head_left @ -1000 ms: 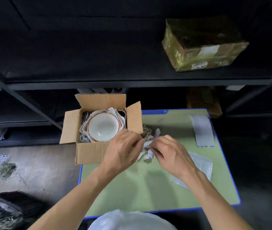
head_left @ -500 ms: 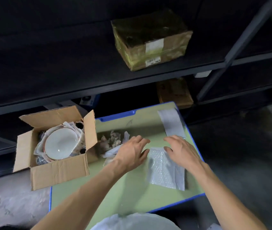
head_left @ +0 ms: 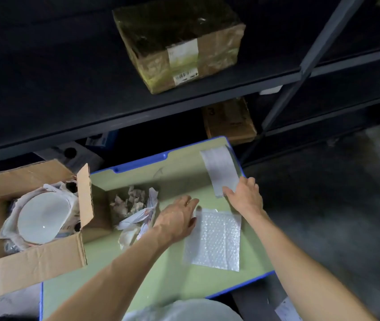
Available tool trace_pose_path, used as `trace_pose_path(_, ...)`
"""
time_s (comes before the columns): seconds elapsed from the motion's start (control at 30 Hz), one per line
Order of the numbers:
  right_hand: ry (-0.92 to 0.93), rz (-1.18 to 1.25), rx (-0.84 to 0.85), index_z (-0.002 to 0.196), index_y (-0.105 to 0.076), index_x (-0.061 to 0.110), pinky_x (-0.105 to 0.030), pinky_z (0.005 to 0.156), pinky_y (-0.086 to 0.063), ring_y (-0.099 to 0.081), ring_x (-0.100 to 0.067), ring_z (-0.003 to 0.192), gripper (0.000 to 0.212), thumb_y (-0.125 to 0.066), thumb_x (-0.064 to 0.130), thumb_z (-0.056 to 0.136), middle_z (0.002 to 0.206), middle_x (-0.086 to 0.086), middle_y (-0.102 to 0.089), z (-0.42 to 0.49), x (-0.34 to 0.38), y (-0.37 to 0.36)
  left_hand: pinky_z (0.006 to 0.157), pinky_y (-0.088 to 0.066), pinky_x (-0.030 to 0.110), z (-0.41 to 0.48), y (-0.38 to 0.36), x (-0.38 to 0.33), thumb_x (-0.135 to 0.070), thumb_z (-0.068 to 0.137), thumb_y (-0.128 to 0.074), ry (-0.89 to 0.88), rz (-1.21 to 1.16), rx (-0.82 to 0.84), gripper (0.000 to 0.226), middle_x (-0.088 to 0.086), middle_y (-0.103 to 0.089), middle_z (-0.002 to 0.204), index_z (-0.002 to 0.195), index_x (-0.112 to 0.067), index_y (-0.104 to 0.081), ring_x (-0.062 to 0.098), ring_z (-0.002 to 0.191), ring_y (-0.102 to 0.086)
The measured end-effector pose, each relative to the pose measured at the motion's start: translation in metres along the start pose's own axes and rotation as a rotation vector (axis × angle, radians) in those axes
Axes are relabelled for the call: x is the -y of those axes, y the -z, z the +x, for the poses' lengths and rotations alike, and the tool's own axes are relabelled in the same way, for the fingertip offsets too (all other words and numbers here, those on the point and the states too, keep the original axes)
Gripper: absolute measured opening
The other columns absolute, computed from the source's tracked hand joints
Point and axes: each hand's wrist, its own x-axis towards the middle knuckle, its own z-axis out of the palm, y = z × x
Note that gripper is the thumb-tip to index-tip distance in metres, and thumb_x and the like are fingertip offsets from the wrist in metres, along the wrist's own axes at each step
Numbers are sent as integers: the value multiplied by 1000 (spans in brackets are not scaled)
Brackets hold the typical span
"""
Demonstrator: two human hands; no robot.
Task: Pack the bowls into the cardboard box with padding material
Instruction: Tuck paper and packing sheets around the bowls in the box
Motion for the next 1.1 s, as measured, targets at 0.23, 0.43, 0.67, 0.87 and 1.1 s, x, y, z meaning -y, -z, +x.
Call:
trace_pose_path(0.23, 52, -62, -78, 122, -48, 5, -42, 86, -48, -49, -32, 117, 59, -76, 40, 84, 125, -13, -51, 3, 22, -19, 99, -48, 39, -5, -9, 9, -31, 98, -49, 42, -68, -33, 56, 4, -42, 144, 150, -20, -32, 24, 126, -48)
trace_pose_path(0.43, 169, 303, 63, 92, -47, 23, -35, 57, -39, -58, -25, 78, 10, -55, 17, 89, 87, 1, -64, -22, 24, 1, 105, -44, 40, -6, 3, 13, -35, 99, -50, 56, -184, -192, 60, 6, -30, 150, 152, -21, -27, 26, 129, -45)
trace_pose_path(0.67, 405, 340, 328, 76, -40, 11, -32, 58, -30, -35, -13, 59, 17, -55, 17, 83, 64, 6, -42, -64, 34, 42, 108, -38, 39, -17, 37, 13, -57, 88, -63, -8, -310, -386, 89, 8, -20, 156, 156, -17, -21, 24, 140, -25)
trace_pose_path(0.87, 602, 351, 284, 72, -33, 12, -29, 58, -28, -32, -10, 61, 28, -55, 16, 89, 64, 4, -33, -91, 63, 54, 106, -33, 25, -42, 38, 11, -57, 90, -61, -84, -358, -446, 83, -1, -38, 145, 155, -19, -25, 16, 129, -39)
trace_pose_path(1.1, 804, 284, 67, 75, -55, 20, -29, 72, -47, -53, -11, 83, 18, -65, 9, 85, 86, 11, -55, -118, 91, 42, 89, -42, 27, -75, 36, 12, -23, 94, -57, -103, -385, -507, 47, -3, -57, 119, 138, -19, -42, 14, 105, -54)
